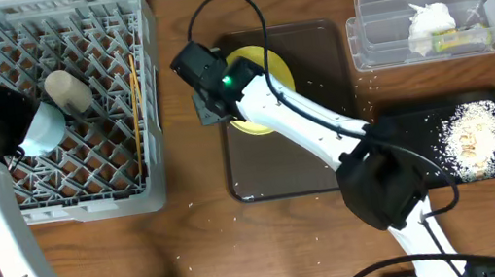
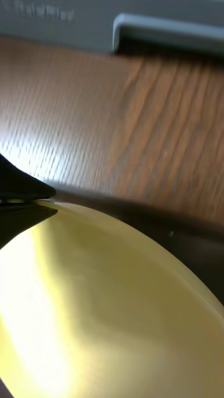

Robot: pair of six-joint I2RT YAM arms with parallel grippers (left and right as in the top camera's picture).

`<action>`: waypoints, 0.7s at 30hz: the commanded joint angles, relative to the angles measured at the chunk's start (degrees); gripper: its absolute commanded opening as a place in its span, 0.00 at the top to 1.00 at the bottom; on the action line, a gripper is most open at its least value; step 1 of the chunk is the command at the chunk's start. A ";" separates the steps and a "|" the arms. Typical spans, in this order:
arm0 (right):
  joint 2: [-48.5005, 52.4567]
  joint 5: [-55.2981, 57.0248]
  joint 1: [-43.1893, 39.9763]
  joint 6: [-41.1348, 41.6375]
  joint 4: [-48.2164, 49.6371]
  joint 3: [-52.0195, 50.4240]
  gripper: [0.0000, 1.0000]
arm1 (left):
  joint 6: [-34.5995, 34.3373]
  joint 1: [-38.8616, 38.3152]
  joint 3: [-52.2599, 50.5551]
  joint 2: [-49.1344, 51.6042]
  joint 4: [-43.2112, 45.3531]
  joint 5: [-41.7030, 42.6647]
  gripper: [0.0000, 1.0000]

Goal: Sort waste into correct bins and load items into the dishwasher
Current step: 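Lower the yellow plate flat onto the brown tray and release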

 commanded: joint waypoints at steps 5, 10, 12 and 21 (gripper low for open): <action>-0.20 2.86 0.33 0.68 -1.95 0.39 0.98 | -0.28 0.13 0.59 0.20 -0.15 -0.31 0.03; -0.20 2.84 -0.52 0.66 -4.15 0.39 0.87 | -0.28 0.13 0.59 0.20 -0.13 -0.31 0.04; -0.20 2.84 -0.79 0.66 -4.76 0.39 0.80 | -0.28 0.13 0.59 0.20 -0.13 -0.31 0.04; -5.92 2.84 -4.85 0.70 -9.60 3.28 0.01 | -0.28 0.13 0.59 0.20 -0.13 -0.31 0.04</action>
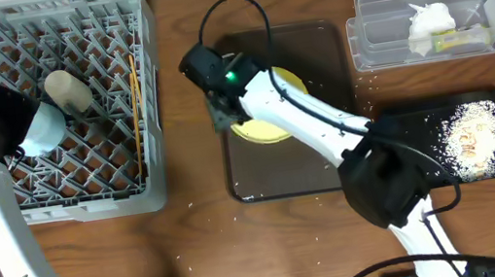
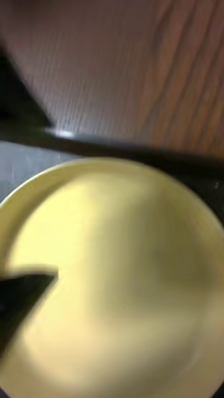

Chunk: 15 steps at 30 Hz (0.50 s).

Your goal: Sort waste into correct bins and load items into the dishwasher

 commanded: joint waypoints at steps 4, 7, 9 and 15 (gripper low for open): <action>-12.15 1.07 -8.63 1.68 -1.90 3.52 0.01 | -0.28 0.13 0.59 0.20 -0.15 -0.31 0.04; -17.64 1.14 -14.23 1.79 -2.75 3.52 0.01 | -0.26 0.13 0.59 0.20 -0.15 -0.31 0.03; -20.90 1.66 -18.88 1.55 -3.91 3.52 0.01 | -0.28 0.13 0.59 0.20 -0.13 -0.31 0.03; -26.43 8.00 -34.07 -0.59 -9.75 3.52 0.01 | -0.28 0.13 0.59 0.20 -0.15 -0.31 0.04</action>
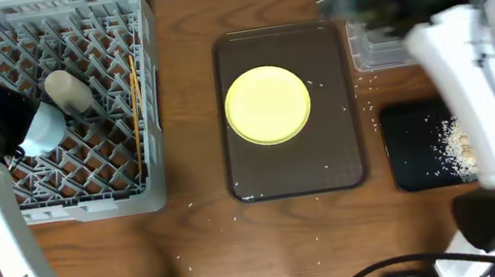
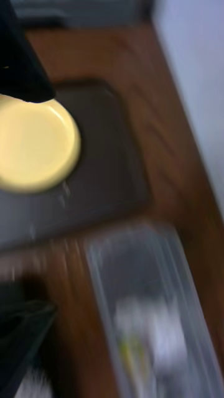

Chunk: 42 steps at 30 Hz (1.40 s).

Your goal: Sort waste into correct bins and load items into the dishwasher

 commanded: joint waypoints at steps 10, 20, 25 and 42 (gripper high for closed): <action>-0.50 4.98 -25.99 -0.83 -6.54 -0.11 0.01 | -0.26 0.13 0.59 0.20 -0.13 -0.31 0.04; -0.48 4.98 -34.38 -0.83 -6.58 -0.11 0.01 | -7.04 0.13 0.59 0.20 0.44 -0.04 0.04; -0.48 4.98 -34.60 -0.83 -6.56 -0.11 0.01 | -8.50 0.13 0.59 0.20 -1.77 16.81 0.04; -0.48 4.79 -34.60 -0.83 -6.58 -0.11 0.01 | 13.11 -38.80 -0.72 8.92 15.54 13.88 0.04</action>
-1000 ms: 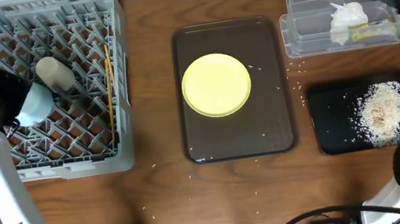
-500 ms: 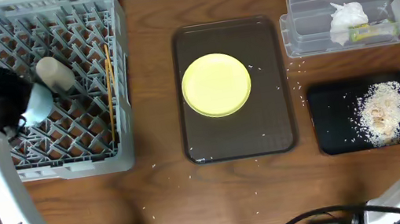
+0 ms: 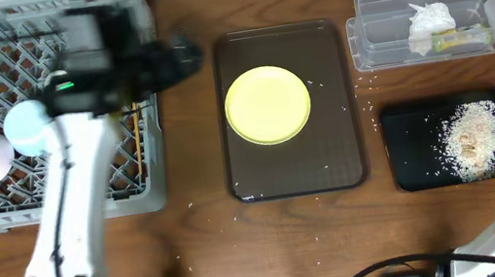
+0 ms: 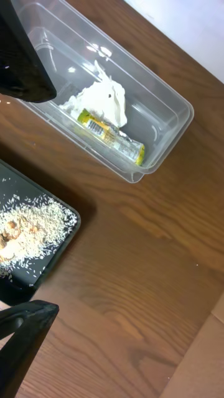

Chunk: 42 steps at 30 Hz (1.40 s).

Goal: Sort waste into correct bins and load items into the dishwasher
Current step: 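Move the left gripper to the yellow plate and grip its rim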

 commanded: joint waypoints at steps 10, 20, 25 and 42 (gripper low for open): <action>0.26 0.61 -0.11 -0.57 -0.04 -0.11 0.01 | 7.58 -20.63 -0.35 19.85 20.13 -18.34 0.05; 0.26 0.61 -0.11 -0.57 -0.04 -0.11 0.01 | 16.17 -30.47 -0.35 27.89 21.16 -18.69 0.05; 0.26 0.61 -0.11 -0.55 -0.07 -0.11 0.01 | 16.11 -33.53 -0.37 28.30 20.41 -25.14 0.05; 0.26 0.61 -0.11 -0.55 -0.07 -0.11 0.01 | 9.14 -34.29 -7.13 28.55 22.23 -27.30 0.28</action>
